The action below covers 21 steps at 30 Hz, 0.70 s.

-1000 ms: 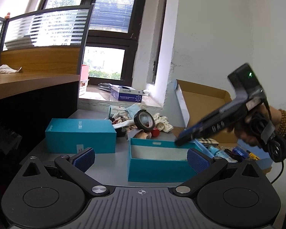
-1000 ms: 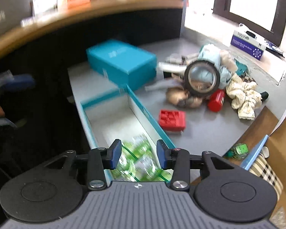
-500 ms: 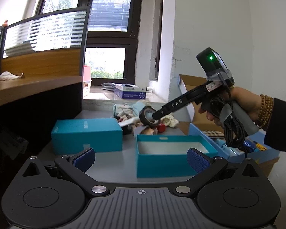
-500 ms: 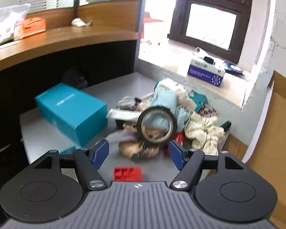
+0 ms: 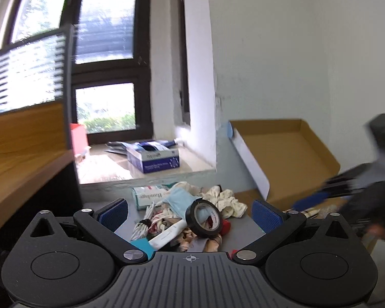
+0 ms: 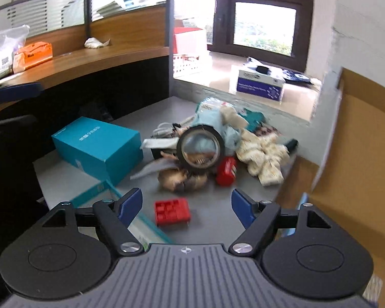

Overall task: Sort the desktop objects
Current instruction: 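Lower the left gripper onto the black tape roll and close it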

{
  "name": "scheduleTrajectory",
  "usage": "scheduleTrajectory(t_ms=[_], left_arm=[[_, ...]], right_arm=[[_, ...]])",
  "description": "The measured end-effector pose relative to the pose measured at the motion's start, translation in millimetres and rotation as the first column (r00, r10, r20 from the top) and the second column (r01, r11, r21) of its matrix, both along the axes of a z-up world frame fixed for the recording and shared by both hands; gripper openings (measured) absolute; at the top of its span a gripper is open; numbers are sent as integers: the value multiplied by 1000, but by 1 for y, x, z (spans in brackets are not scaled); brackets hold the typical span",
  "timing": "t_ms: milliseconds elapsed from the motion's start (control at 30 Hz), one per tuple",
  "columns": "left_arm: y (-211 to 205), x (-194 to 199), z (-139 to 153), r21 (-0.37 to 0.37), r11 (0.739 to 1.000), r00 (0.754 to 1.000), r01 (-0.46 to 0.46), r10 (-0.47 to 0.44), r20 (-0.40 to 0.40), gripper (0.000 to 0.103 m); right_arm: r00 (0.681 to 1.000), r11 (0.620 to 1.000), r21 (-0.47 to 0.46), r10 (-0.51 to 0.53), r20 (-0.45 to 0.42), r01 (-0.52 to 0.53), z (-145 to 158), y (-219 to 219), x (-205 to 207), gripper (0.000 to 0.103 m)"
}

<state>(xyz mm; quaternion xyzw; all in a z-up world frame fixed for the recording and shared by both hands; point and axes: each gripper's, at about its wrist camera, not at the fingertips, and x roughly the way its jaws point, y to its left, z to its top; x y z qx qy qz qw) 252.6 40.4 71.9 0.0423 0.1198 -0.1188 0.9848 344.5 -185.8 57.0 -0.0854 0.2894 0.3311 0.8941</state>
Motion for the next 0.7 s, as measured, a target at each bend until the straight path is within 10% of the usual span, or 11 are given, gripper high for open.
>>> scheduleTrajectory(t_ms=[433, 700], left_arm=[[-73, 93, -24, 296, 950, 989, 100, -63, -133, 103], [-93, 126, -45, 368, 915, 971, 165, -84, -225, 103]], right_arm=[[984, 940, 303, -117, -136, 154, -17, -98, -67, 95], [966, 912, 329, -260, -4, 246, -36, -126, -111, 103]])
